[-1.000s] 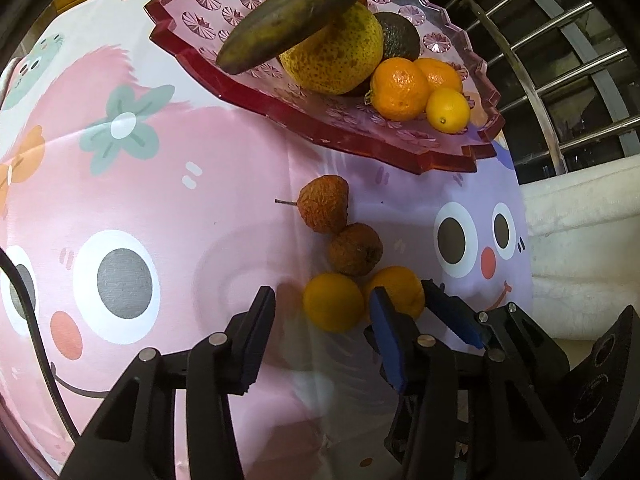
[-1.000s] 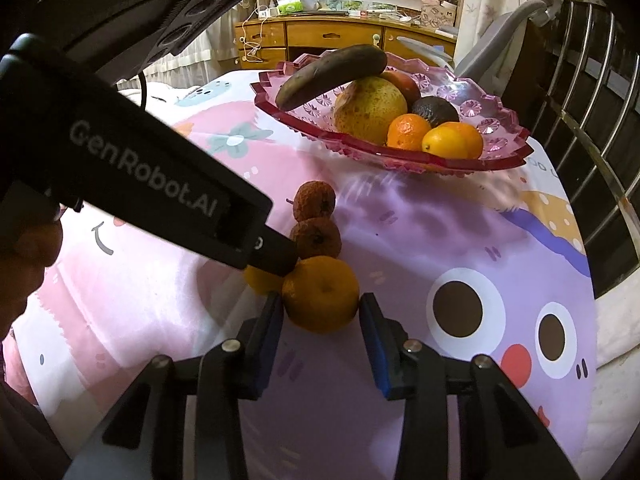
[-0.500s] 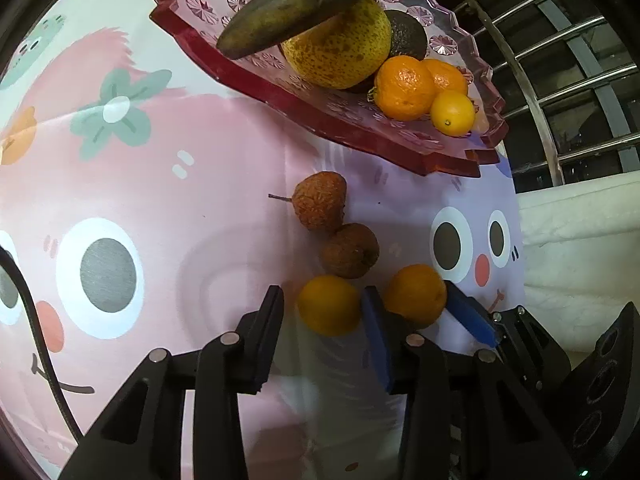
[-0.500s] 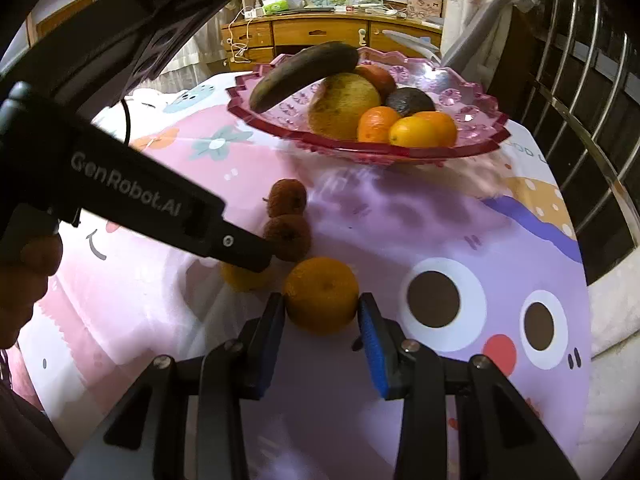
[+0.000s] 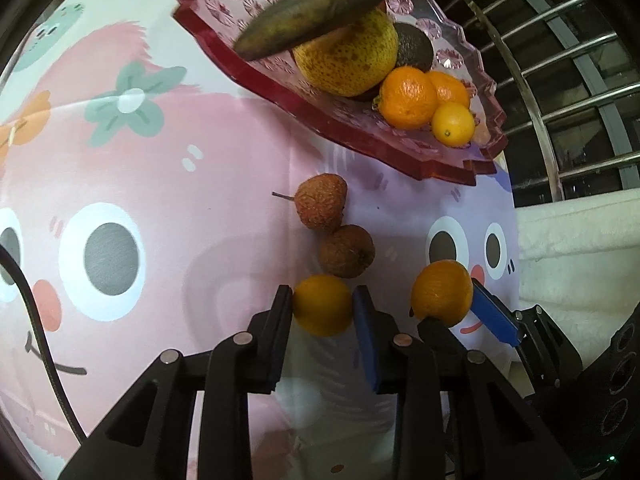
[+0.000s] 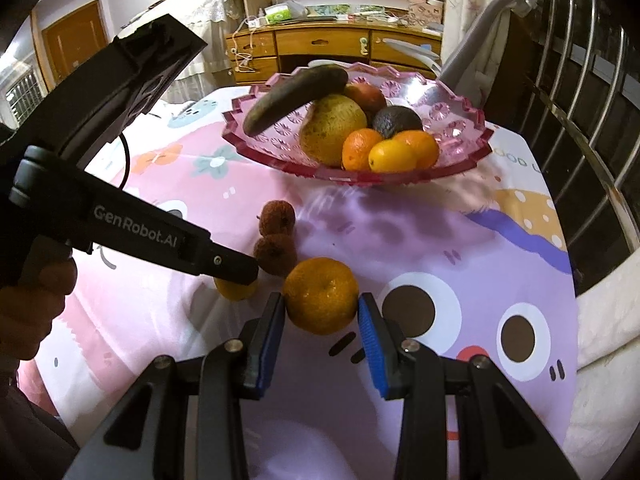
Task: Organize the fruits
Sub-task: 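Grasp a mandarin with the left gripper while the right gripper grasps another mandarin, then carry both mandarins into the pink bowl and open both grippers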
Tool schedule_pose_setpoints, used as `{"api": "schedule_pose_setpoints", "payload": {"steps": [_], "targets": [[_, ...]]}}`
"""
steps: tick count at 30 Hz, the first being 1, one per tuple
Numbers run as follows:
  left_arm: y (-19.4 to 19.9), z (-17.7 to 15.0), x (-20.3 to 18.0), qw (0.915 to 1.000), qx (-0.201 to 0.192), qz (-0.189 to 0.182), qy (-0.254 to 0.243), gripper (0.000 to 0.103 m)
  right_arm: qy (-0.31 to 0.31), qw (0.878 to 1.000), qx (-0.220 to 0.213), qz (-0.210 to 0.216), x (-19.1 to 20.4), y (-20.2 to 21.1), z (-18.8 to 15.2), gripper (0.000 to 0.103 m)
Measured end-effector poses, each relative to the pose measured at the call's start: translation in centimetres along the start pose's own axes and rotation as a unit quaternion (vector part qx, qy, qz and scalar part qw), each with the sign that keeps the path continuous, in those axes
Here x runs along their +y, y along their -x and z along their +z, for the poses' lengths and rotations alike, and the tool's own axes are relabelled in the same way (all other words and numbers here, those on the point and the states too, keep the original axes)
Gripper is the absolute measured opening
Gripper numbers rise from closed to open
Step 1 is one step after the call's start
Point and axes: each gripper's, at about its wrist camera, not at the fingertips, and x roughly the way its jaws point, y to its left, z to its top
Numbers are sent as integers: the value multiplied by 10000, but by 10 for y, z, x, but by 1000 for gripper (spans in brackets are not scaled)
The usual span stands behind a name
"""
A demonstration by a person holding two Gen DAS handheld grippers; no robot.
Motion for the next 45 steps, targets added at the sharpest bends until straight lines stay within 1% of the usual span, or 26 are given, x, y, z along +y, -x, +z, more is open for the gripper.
{"api": "schedule_pose_setpoints", "payload": {"steps": [6,8,11,14,16,21,24,29,33,35,42,45], "targets": [[25,1,8,9993,-161,249,241,29,150,9996,-77,217,1,9,10,38],[38,2,11,9988,-290,272,291,29,176,9994,-117,287,1,13,15,38],[58,9,12,9972,-474,495,300,29,209,9987,-230,412,3,20,26,38],[78,21,17,9953,-683,560,391,29,260,9979,-341,475,6,27,37,38],[93,32,21,9933,-908,568,425,29,329,9978,-377,445,9,32,45,38],[121,68,20,9879,-1420,554,272,29,479,9968,-479,413,17,40,63,38],[129,89,19,9867,-1529,498,225,29,461,9969,-510,380,21,40,74,38],[125,116,15,9876,-1492,485,110,29,351,9977,-522,259,25,33,89,38],[117,138,14,9885,-1405,551,-15,29,129,9985,-501,163,25,23,98,38],[110,148,16,9894,-1354,518,-57,29,-25,9989,-465,84,23,16,101,38],[83,161,21,9929,-1120,353,-201,29,-561,9980,-244,-162,14,-7,106,38],[75,164,22,9941,-1012,301,-230,29,-675,9973,-152,-259,12,-15,105,38]]}}
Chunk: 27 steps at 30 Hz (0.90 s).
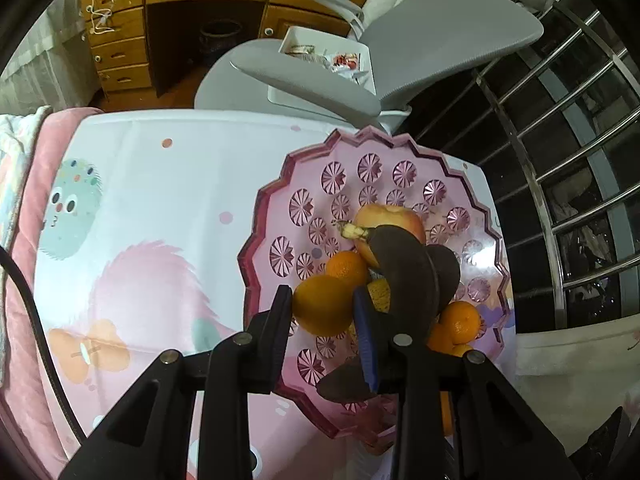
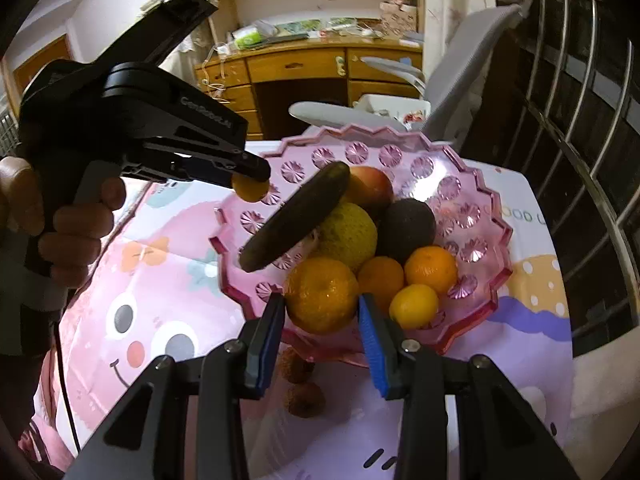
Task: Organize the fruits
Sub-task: 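Carry both mandarins into the pink bowl and open both grippers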
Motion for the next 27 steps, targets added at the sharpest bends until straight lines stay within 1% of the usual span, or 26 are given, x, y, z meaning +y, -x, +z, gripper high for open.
{"api": "schedule_pose_setpoints", "payload": {"steps": [4,7,9,10,11,15,17,22,24,26,27], "targets": [[-5,-1,2,10000,58,-43,-15,29,-100,9999,51,-61,0,-7,-1,39],[-4,-2,3,10000,19,-84,-43,33,-226,9997,68,-104,0,-9,-3,39],[-2,-4,1,10000,-6,-46,-85,43,-298,9995,-5,-81,-1,-7,-3,39],[0,-5,-1,9999,0,37,-125,52,-328,9994,-37,-68,-2,-6,-3,39],[2,-6,-1,9999,-13,89,-144,57,-358,9993,-55,-69,-3,-3,-3,40],[12,-13,-3,9999,-35,71,-110,62,-427,9990,-82,-74,-6,4,-8,42],[18,-18,-5,9999,-92,72,-116,68,-447,9989,-102,-78,-7,9,-10,42],[32,-28,-6,9998,-153,43,-73,68,-458,9987,-183,-126,-7,23,-18,44],[38,-34,-6,9998,-185,27,-88,72,-470,9986,-202,-126,-7,29,-23,45],[46,-41,-5,9998,-179,-2,-82,77,-449,9986,-236,-137,-6,34,-28,46],[47,-43,-5,9998,-164,-34,-70,77,-438,9986,-241,-141,-5,36,-31,48]]}}
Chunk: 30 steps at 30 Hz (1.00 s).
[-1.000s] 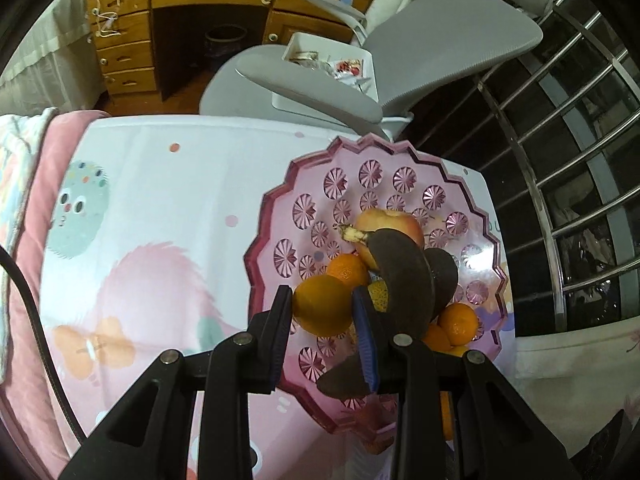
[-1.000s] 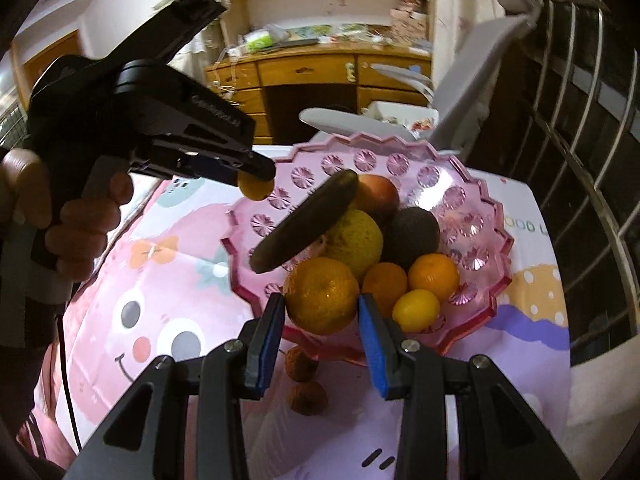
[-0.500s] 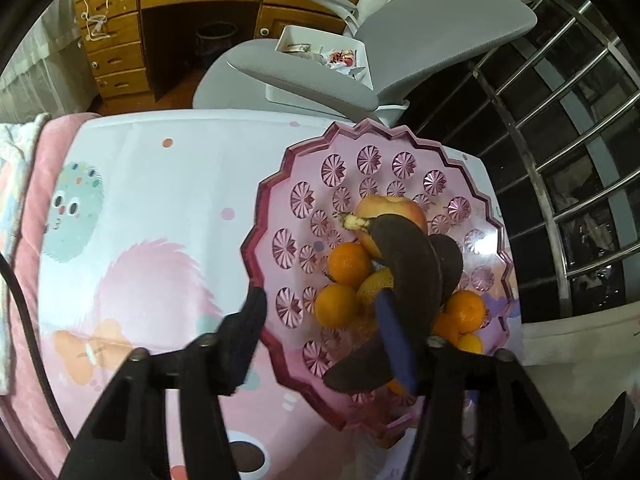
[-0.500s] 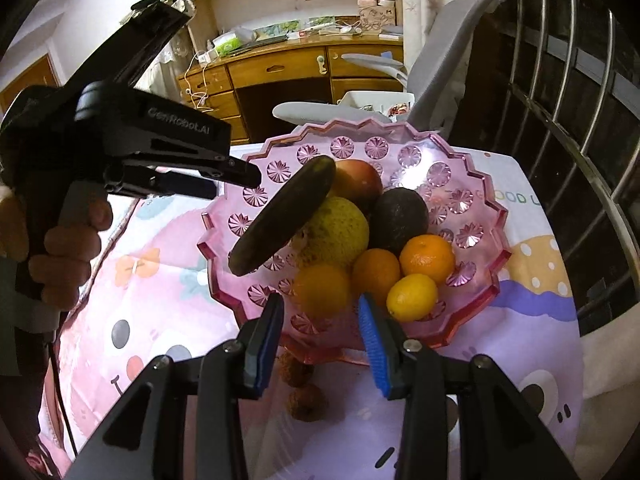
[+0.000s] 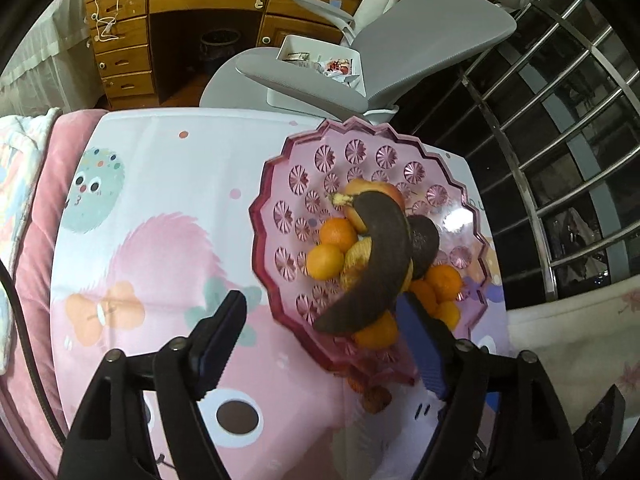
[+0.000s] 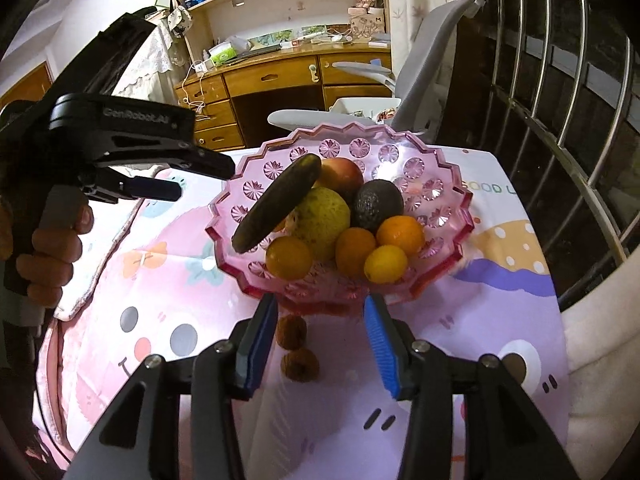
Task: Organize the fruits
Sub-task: 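Carry both mandarins into the pink bowl and open both grippers, then grasp a lychee with the left gripper while the right gripper grasps the other lychee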
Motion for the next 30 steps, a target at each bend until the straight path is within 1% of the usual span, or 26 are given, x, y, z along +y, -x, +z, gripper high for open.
{"api": "schedule_pose_setpoints", "payload": {"steps": [4,6,11,20,23,27,30], "targets": [[9,-12,3,9999,105,-33,26,78,30,10000,45,-40,0,3,-12,49],[13,-18,6,9998,149,-113,17,81,52,9999,85,-49,1,4,-19,49],[7,-35,9,9988,477,-74,-129,81,167,9996,181,-100,7,1,-35,49],[-31,-62,14,9931,1135,-139,-244,82,411,9988,177,-180,21,-14,-55,49],[-45,-69,13,9907,1310,-248,-268,82,480,9984,190,-230,25,-21,-58,49],[-63,-77,9,9879,1474,-337,-342,82,580,9977,202,-279,27,-30,-62,49],[-73,-79,3,9867,1520,-407,-411,82,655,9971,272,-277,29,-38,-65,49]]}}
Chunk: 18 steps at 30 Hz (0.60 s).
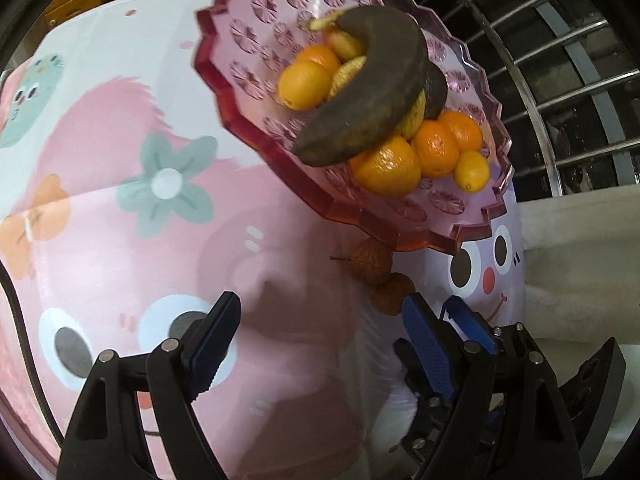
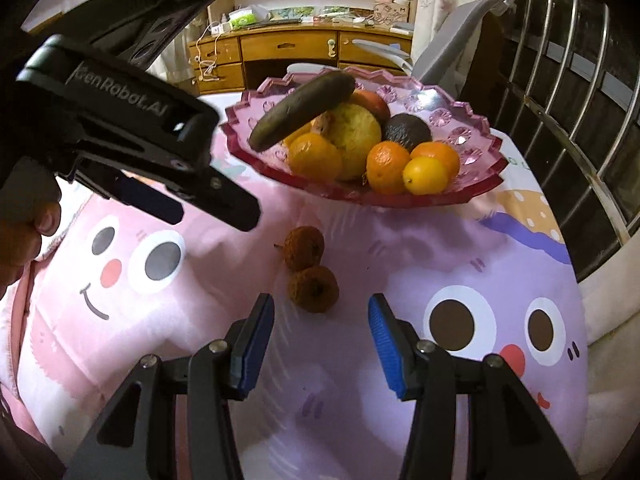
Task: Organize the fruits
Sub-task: 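Grasp a lychee with the left gripper while the right gripper grasps the other lychee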
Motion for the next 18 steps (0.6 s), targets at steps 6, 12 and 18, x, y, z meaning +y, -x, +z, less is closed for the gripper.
{"api": "schedule_pose_setpoints", "payload": {"steps": [6,12,18], "targets": [[-14,4,-9,9998,1,-166,-147,82,94,9999,62,18,2,-14,-4,49],[-25,9,-18,9997,-24,-207,-140,78,177,9997,93,152,5,-25,-6,49],[-33,12,-25,9997,-4,-164,-157,70,229,9994,50,263,2,-29,-6,49]]}}
